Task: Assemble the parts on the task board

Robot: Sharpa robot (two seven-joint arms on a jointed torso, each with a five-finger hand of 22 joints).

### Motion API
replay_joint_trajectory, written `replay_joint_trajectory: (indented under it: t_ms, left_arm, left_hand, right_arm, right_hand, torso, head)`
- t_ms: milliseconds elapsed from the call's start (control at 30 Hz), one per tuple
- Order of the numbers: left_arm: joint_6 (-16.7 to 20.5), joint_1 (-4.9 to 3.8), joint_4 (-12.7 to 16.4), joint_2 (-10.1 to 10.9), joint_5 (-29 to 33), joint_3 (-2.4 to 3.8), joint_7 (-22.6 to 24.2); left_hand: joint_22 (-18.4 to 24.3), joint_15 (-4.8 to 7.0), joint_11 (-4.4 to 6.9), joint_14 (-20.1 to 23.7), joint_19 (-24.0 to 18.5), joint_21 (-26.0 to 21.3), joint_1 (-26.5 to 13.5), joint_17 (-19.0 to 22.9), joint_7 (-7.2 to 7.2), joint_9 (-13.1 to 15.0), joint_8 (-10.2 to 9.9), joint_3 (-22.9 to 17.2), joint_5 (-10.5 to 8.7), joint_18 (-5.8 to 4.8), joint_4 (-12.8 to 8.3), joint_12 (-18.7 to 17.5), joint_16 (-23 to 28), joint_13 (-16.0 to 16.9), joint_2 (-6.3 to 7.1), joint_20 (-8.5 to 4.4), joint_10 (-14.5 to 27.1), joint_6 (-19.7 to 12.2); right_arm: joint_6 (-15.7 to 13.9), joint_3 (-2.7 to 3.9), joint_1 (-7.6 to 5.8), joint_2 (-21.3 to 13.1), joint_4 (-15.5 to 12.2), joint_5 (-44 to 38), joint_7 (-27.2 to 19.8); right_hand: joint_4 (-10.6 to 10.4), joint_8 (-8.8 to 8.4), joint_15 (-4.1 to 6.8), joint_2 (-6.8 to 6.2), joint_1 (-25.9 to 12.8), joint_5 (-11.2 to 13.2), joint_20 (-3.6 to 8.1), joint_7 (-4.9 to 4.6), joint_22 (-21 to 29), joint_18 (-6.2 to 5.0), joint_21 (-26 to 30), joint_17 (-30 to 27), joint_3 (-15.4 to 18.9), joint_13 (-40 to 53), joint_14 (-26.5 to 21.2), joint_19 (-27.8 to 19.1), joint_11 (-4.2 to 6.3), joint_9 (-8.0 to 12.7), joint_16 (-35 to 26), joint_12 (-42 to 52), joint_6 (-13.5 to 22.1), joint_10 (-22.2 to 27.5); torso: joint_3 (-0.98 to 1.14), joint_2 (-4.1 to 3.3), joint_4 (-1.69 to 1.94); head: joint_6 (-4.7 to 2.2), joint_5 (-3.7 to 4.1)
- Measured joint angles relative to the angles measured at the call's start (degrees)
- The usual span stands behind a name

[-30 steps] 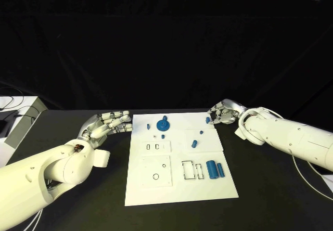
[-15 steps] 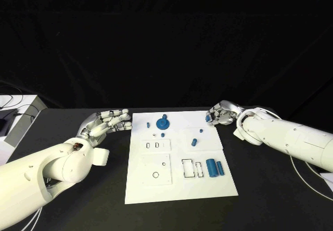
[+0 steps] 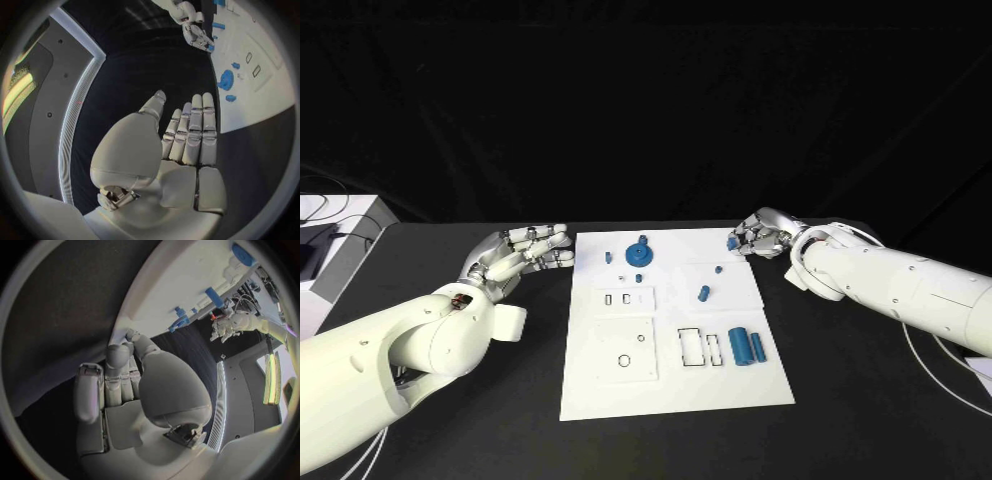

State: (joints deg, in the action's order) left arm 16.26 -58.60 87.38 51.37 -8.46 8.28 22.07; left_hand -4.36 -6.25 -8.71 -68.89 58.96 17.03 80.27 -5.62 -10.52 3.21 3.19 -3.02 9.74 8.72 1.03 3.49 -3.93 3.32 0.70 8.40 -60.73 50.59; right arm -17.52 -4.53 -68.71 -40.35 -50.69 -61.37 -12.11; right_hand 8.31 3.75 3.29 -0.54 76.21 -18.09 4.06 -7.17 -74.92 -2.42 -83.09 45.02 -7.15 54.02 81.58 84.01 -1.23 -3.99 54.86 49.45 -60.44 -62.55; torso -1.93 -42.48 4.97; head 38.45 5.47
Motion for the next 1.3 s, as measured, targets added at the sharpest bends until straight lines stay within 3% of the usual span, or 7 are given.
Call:
replay_joint_trajectory:
  t_ms: [267, 433, 933, 1300]
  left_arm:
    - [0.0, 0.0, 0.01, 0.05, -0.01, 0.0, -0.07]
    - [0.01, 0.0, 0.01, 0.08, -0.01, 0.01, -0.15]
    - [0.02, 0.0, -0.02, 0.12, -0.02, 0.02, -0.41]
    - [0.04, 0.0, -0.07, 0.18, -0.03, 0.02, -0.6]
  left_hand:
    - [0.0, 0.0, 0.0, 0.0, 0.0, 0.0, 0.0, 0.0, 0.0, -0.01, 0.0, 0.0, 0.0, 0.0, 0.0, 0.0, 0.0, 0.0, 0.0, 0.0, 0.0, 0.0]
    - [0.0, 0.0, 0.0, 0.0, 0.0, 0.0, 0.0, 0.0, 0.0, -0.01, 0.0, 0.0, 0.0, 0.0, 0.0, 0.0, 0.0, 0.0, 0.0, 0.0, 0.0, 0.0]
    - [0.0, 0.0, 0.0, 0.0, 0.0, 0.0, 0.0, 0.01, 0.0, -0.02, 0.0, 0.0, 0.0, 0.0, 0.0, 0.0, 0.0, 0.0, 0.0, 0.0, 0.0, 0.0]
    - [0.0, 0.0, 0.0, 0.0, 0.0, 0.0, 0.0, 0.02, 0.0, -0.03, 0.0, 0.0, 0.0, 0.0, 0.0, 0.0, 0.0, -0.01, 0.0, 0.0, 0.0, 0.0]
  right_arm:
    - [-0.02, 0.0, 0.02, 0.13, 0.03, 0.11, 0.33]
    - [-0.07, 0.0, 0.02, 0.14, 0.05, 0.32, 0.52]
    - [-1.66, 0.0, 0.04, -0.23, -1.06, 2.26, 0.55]
    - [-3.82, 0.0, -0.02, -1.53, -3.57, 4.93, 0.92]
  right_hand:
    - [-0.15, 0.0, 0.0, -0.22, -0.22, 0.23, 0.0, -0.09, 0.01, 0.0, 0.0, 0.0, -0.15, 0.08, 0.0, 0.0, 0.01, 0.0, 0.0, 0.0, -0.09, 0.01]
    - [-0.15, 0.0, 0.21, 0.08, -0.52, 0.23, 0.0, 0.46, 0.01, 0.0, 0.0, -0.01, -0.15, 0.14, 0.21, 0.0, 0.21, -0.12, 0.0, 0.0, -0.83, -0.19]
    - [-1.44, 0.55, 0.75, 0.76, -1.21, 0.23, 0.86, 3.24, -0.03, -0.03, -0.43, -0.06, 1.16, 2.05, 0.48, 0.01, 1.65, -1.01, -0.31, -0.22, -4.33, -2.06]
    - [-1.43, 0.24, 0.94, 0.99, -1.58, -0.32, 1.26, 3.39, -0.02, -0.06, -0.43, -0.06, 1.46, 3.42, 0.51, 0.0, 1.79, -1.77, -0.33, -0.21, -4.78, -2.5]
  torso:
    - [-0.01, 0.0, 0.03]
    - [-0.01, 0.0, 0.03]
    - [0.04, -0.01, 0.01]
    - [0.04, 0.03, -0.03]
  head:
    - [0.19, -0.01]
    - [0.31, -0.15]
    - [0.23, -0.04]
    - [0.13, -0.17]
